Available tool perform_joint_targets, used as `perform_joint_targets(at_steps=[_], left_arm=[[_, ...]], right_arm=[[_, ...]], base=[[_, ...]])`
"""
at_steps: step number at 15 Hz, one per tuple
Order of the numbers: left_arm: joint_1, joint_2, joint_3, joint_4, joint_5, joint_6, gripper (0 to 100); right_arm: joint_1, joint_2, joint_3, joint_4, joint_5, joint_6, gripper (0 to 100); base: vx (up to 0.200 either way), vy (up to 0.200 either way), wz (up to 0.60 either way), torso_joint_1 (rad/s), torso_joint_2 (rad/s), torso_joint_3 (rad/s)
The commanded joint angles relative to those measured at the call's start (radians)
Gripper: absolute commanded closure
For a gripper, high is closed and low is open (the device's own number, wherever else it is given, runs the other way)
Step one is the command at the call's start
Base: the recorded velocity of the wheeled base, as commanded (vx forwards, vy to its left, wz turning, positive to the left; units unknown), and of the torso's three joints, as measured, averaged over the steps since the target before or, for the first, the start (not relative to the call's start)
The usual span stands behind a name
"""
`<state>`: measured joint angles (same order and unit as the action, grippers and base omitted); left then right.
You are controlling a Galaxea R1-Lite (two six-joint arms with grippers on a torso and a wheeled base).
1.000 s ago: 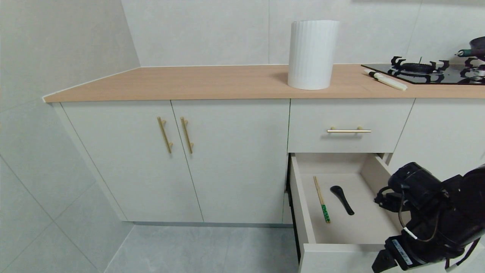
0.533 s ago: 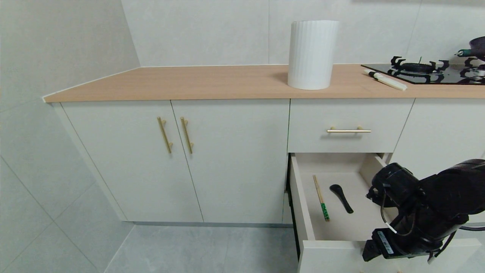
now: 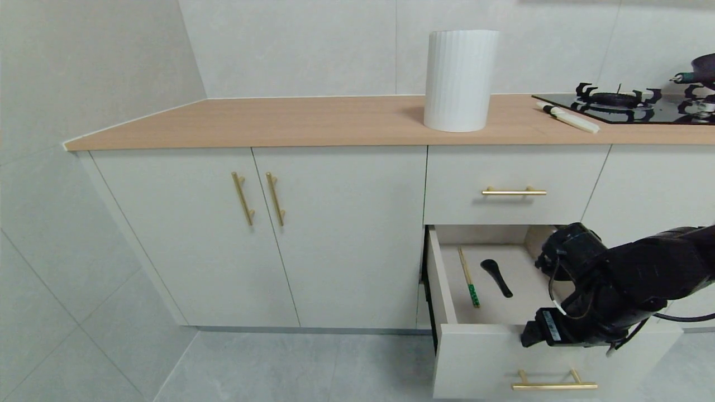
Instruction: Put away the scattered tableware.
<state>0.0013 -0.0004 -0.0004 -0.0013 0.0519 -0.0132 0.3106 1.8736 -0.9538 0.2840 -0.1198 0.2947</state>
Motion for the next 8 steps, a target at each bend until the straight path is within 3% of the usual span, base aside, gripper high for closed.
perform_joint_targets(at_steps=[1,8], left_arm=[[0.0,0.0,0.0,0.0,0.0,-0.001,0],[0.0,0.0,0.0,0.0,0.0,-0.001,0]], right_arm=[[-0.021,0.058,-0.026,-0.045,0.0,-0.014,0],[-0.067,0.263,-0.283,-0.141,-0.003,-0.045,0]], base=[[0.0,0.0,0.0,0.0,0.0,0.0],[0.0,0.0,0.0,0.0,0.0,0.0]])
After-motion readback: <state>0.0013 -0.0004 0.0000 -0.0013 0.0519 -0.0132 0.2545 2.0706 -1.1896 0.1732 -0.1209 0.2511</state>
